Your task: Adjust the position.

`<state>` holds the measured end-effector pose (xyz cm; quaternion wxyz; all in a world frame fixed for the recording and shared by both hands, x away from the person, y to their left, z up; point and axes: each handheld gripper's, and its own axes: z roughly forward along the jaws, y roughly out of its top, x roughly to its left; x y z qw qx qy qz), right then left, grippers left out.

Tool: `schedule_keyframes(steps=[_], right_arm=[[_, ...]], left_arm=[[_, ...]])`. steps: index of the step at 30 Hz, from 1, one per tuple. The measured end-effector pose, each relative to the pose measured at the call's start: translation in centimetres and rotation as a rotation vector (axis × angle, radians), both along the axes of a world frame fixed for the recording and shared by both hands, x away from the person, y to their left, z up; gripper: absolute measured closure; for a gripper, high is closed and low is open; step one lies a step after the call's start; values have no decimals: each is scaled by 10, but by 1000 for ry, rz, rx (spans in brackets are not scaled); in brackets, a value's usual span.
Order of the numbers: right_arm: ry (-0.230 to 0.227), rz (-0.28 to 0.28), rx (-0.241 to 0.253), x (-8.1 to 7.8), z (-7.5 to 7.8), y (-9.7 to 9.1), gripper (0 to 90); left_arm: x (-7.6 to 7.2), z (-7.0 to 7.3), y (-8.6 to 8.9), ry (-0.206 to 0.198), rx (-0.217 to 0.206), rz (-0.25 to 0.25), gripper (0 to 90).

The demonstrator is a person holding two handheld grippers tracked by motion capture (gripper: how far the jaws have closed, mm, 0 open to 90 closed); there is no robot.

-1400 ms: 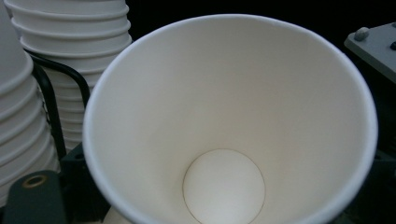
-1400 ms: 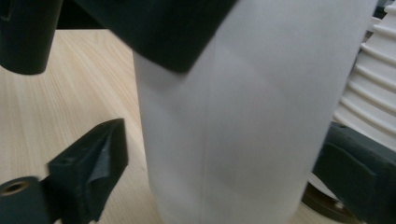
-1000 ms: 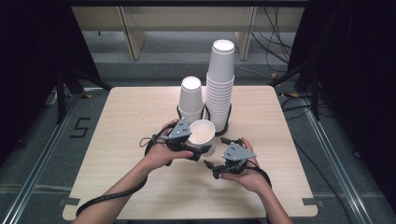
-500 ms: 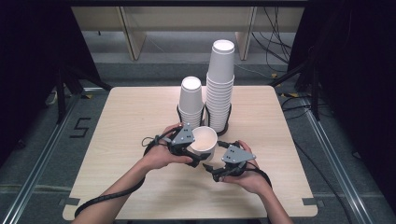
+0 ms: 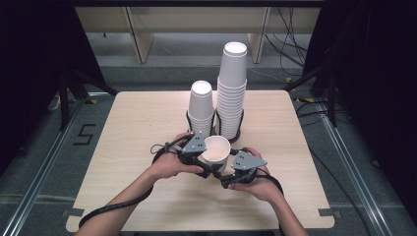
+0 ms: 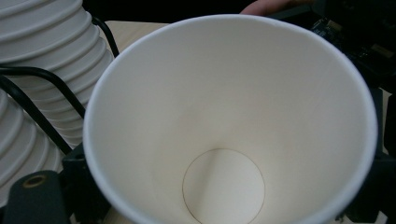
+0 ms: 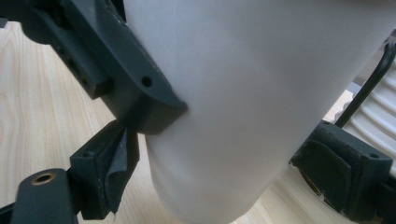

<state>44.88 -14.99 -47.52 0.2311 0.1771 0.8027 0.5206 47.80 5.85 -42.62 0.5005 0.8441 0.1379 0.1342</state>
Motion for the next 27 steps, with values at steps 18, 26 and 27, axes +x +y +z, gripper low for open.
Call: schedule_keyframes(steps=[18, 26, 27], right_arm=[[-10, -31, 43, 1, 1, 0, 207], [16, -75, 46, 1, 1, -3, 217], [15, -98, 52, 1, 0, -4, 217]], left_arm=[[0, 4, -1, 15, -5, 5, 109], [-1, 8, -1, 6, -14, 42, 14], [-2, 8, 0, 4, -15, 46, 6]])
